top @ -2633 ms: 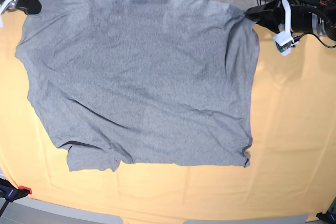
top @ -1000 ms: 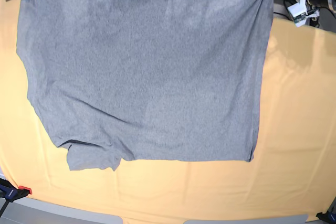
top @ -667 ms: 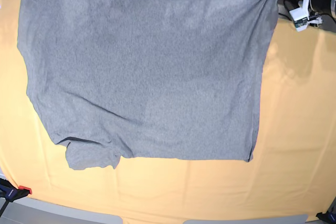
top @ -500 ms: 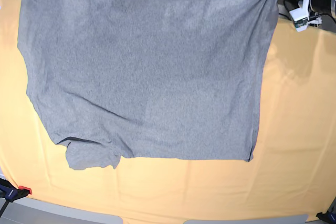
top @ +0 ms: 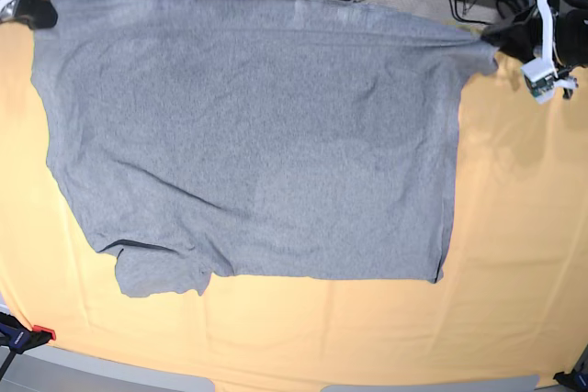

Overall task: Layout the t-shirt on the table in an organized manner, then fold the t-shirt properly
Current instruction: 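Raise the shirt with both grippers and drag it away from the hem, then lower the shirt onto the table and open both grippers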

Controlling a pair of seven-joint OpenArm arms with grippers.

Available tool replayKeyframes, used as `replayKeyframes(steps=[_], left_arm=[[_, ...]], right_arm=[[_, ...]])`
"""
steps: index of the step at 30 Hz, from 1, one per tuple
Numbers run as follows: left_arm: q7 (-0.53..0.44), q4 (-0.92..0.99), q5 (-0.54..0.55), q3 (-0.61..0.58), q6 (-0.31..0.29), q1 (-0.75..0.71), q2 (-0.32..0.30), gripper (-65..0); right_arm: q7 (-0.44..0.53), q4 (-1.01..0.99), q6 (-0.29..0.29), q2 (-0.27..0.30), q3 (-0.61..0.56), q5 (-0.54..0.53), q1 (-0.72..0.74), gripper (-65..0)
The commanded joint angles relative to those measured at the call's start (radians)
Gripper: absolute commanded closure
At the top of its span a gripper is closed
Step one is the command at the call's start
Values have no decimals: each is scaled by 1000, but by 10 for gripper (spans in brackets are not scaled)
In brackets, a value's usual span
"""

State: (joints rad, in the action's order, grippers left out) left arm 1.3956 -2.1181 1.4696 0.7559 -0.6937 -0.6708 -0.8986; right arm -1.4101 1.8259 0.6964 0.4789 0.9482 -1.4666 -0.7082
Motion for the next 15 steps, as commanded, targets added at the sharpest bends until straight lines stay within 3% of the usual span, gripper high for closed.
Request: replayKeyframes(steps=[1,5,15], left_arm=[[-17,-9,14,13,-4,19,-5,0],[-78,-9,14,11,-4,77,30,0],[-80,-2,14,11,-4,107,106,0]], right_arm=[[14,13,2,20,14,-17,13,0],[14,13,2,20,14,-17,85,0],[14,8,2,19,12,-17,182,0]])
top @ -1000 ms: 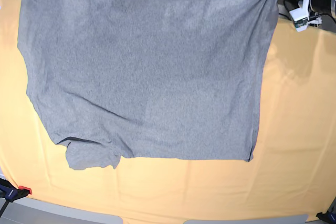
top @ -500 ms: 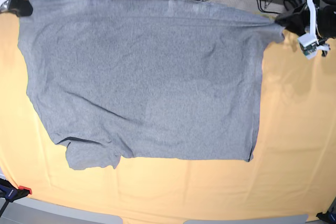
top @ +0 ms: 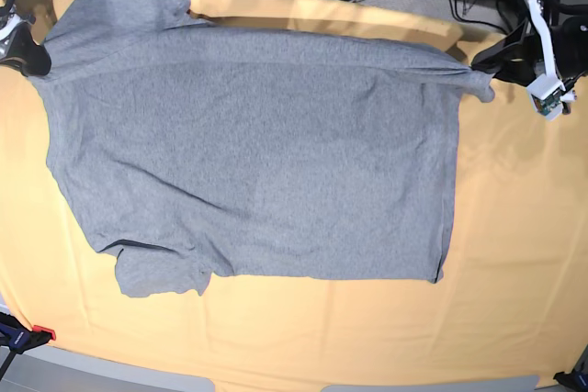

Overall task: Layout the t-shirt on the table in an organized manner, then fold the t-shirt properly
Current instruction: 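Lower the shirt onto the table and open both grippers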

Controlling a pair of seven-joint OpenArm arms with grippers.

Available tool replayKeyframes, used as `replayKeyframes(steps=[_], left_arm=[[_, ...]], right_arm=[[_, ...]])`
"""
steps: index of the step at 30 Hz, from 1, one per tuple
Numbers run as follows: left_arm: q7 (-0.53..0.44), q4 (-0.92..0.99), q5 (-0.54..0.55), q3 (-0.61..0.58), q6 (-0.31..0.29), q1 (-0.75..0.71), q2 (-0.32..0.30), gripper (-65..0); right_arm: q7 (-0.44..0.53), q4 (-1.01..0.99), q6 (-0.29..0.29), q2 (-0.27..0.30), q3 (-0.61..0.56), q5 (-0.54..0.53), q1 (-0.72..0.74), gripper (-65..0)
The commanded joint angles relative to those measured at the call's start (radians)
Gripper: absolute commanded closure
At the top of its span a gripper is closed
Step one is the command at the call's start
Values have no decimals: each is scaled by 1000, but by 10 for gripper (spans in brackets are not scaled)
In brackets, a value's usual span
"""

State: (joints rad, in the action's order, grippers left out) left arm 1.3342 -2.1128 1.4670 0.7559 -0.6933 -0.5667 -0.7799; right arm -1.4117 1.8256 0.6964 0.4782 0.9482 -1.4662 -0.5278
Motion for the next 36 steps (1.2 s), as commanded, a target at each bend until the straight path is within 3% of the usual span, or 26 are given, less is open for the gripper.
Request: replayKeyframes(steps=[1,5,10,15,22,25,28,36], left_arm=[[-24,-3,17,11,-5,3,-1,0],[-72,42,17,10,-5,35,47,0],[-83,148,4,-4,-5,133,71,0],[-77,262,2,-135,-5,202,71,0],[-78,346,-73,-314,-5,305,71,0],[-79,354,-73,-360,-5,354,71,0],[-78,354,-74,-377,-5,388,71,0],[-139,354,-171,-375,-5,418,71,0]], right_arm=[[15,6,2,17,11,-17,8,0],[15,-21,2,15,-21,-17,13,0],[159,-56,2,16,-98,149,17,0],[163,-56,2,15,-125,242,95,0],[164,-56,2,15,-125,253,140,0],[220,-57,2,15,-125,305,140,0],[258,-60,2,15,-125,358,140,0],[272,-60,2,15,-125,375,140,0]])
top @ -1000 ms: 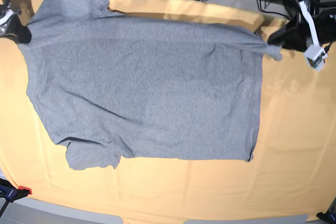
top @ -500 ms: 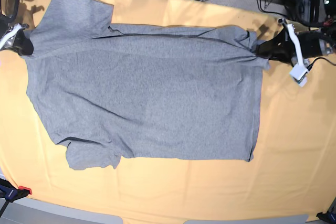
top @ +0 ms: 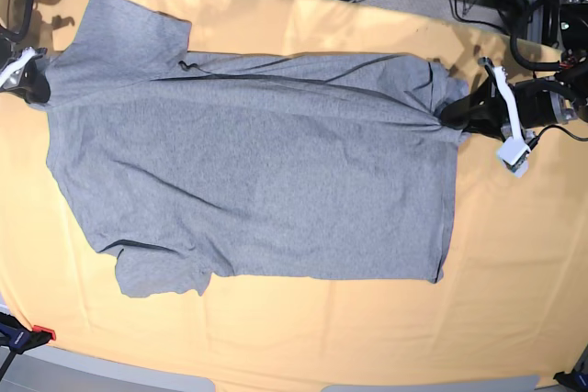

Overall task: Layout the t-shirt on the table in an organized manner, then fold the t-shirt properly
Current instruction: 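Lower the shirt onto the table and open both grippers, then grasp the shoulder edge with the right gripper and pull it outward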

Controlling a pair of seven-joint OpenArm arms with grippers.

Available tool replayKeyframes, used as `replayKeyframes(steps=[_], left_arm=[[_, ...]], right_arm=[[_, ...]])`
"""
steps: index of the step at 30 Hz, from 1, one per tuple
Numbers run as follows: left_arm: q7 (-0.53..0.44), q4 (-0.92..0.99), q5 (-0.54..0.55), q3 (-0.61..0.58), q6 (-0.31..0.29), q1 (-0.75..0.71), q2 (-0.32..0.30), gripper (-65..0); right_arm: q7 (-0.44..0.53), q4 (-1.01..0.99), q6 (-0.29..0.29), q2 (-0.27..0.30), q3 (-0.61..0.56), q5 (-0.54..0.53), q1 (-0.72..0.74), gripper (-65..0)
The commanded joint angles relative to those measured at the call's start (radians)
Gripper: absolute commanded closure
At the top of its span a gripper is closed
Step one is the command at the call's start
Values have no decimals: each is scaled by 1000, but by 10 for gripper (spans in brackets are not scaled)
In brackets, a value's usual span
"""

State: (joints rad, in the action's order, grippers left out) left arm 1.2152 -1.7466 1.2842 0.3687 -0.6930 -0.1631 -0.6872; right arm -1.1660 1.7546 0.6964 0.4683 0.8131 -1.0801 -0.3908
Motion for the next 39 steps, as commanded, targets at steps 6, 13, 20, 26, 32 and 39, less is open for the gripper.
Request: replayKeyframes(steps=[6,13,20,26,32,39], left_arm=[[-19,-12,2,12,-5,14,-23,0],[-117,-12,-63,12,-5,14,-33,-442],[-74,-12,-60,12,-5,14,-34,-454],[-48,-12,-42,12,-5,14,-33,-454],[-48,-12,-38,12,-5,14,-33,-454],[-48,-12,-37,12,-5,14,-33,-454]], right_arm=[[30,11,2,25,10,-14,3,-17],[30,11,2,26,11,-15,10,-271],[-144,12,2,30,14,-159,33,-271],[-230,11,2,22,14,-336,2,-274],[-230,11,2,3,14,-363,-114,-274],[-230,11,2,-42,14,-355,-192,-274]])
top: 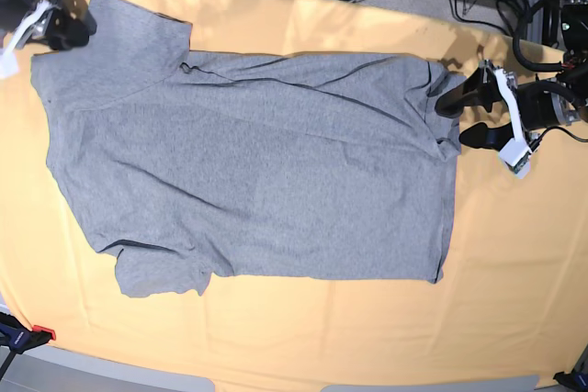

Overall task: Layout the t-shirt on the table in an organized manner, then fold the t-shirt properly
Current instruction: 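Grasp the shoulder edge with the right gripper and pull it outward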

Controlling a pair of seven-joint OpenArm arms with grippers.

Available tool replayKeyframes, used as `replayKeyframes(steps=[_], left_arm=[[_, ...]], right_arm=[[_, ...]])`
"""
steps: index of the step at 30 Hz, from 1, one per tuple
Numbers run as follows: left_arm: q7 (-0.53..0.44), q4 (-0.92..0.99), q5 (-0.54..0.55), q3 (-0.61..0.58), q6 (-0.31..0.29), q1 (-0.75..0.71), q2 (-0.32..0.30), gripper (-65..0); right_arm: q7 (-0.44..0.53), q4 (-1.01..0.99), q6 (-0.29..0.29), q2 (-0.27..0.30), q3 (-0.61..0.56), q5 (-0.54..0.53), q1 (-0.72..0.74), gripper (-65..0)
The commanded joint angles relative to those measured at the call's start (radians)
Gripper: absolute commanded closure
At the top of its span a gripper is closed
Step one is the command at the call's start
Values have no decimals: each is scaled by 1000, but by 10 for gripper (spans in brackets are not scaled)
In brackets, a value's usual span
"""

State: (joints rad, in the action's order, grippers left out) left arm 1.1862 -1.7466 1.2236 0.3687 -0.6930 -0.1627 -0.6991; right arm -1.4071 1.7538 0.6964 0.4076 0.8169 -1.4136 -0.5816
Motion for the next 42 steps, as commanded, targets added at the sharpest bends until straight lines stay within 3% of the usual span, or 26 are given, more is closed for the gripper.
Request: replayKeyframes(steps=[1,3,7,11,17,34,42], left_arm=[[-19,-12,23,12,-5,14,-21,-454],[-19,-12,24,12,-5,14,-21,-454],[-18,-12,62,12,-5,14,-21,-454],[-14,-12,68,12,-5,13,-21,-454],[-8,-12,68,12,-5,14,-21,-454],[-8,-12,76,12,-5,14,-21,-454],[-7,-12,75,12,-5,13,-21,-454]], right_arm=[[11,12,2,5,10,-5,-4,-275],[11,12,2,-31,10,58,-5,-277],[11,12,2,-81,10,109,-3,-364],[11,12,2,-84,10,86,-3,-364],[11,12,2,-103,8,-53,-6,-364],[11,11,2,-169,-1,-53,-5,-362],[11,11,2,-169,-141,-52,-5,-362]])
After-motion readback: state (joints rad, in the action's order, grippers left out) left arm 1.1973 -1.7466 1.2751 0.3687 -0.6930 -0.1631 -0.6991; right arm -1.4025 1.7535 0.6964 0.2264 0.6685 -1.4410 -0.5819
